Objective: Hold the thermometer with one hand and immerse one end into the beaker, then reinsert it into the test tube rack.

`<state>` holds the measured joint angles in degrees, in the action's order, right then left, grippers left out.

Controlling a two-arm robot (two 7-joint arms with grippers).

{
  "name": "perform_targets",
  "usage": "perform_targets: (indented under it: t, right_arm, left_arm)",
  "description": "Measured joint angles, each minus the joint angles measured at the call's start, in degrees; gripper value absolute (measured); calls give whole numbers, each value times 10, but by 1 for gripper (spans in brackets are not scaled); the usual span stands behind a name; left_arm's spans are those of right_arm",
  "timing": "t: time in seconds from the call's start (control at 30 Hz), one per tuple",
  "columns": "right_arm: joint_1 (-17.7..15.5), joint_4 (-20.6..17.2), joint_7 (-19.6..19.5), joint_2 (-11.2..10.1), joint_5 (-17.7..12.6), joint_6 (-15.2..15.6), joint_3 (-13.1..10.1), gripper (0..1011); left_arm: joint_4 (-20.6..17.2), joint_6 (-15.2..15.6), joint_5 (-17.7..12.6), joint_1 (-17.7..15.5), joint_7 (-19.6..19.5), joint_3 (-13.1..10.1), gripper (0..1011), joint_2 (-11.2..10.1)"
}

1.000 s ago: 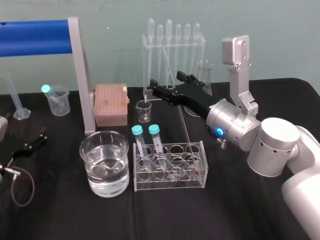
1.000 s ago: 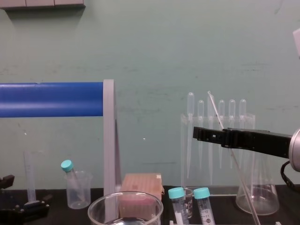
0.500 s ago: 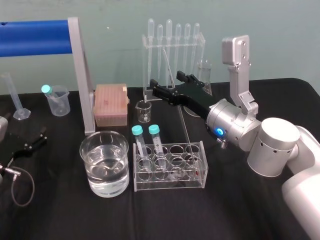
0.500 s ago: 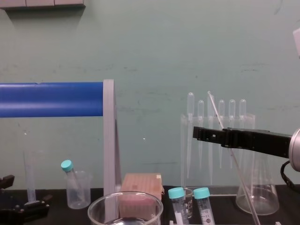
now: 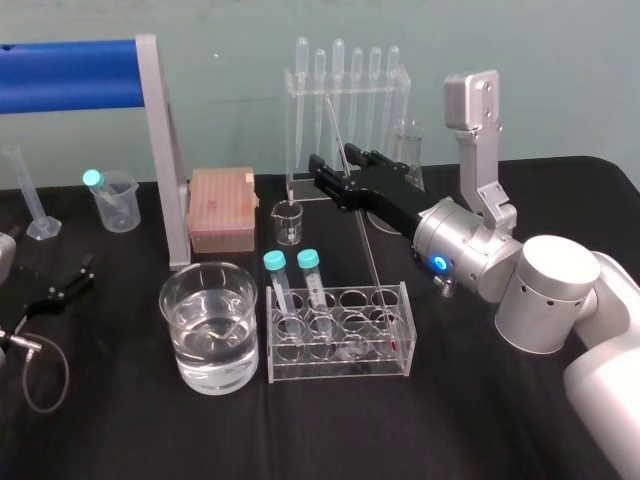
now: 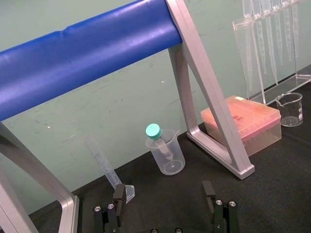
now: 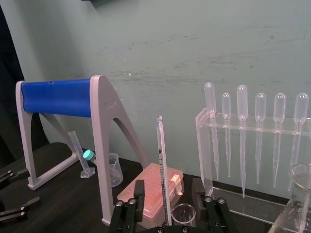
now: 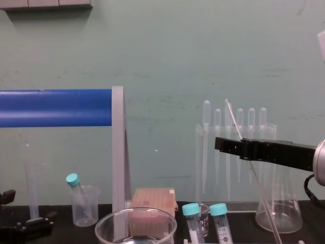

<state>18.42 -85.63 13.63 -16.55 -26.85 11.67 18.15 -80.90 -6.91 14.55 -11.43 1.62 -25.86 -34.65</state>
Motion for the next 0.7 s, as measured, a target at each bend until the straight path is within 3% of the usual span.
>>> perform_targets:
  t: [0.4,0.43,0.57,0.7]
  right_arm:
    - [0,0,0,0,0,0,0,272]
    - [0,0,0,0,0,0,0,205]
    - [0,0,0,0,0,0,0,93]
    - [0,0,-1,0,0,0,0,55]
  left_arm:
    - [0,0,0,0,0,0,1008,0]
    - [0,0,0,0,0,0,1008,0]
    - [0,0,0,0,0,0,1008,0]
    - [0,0,0,0,0,0,1008,0]
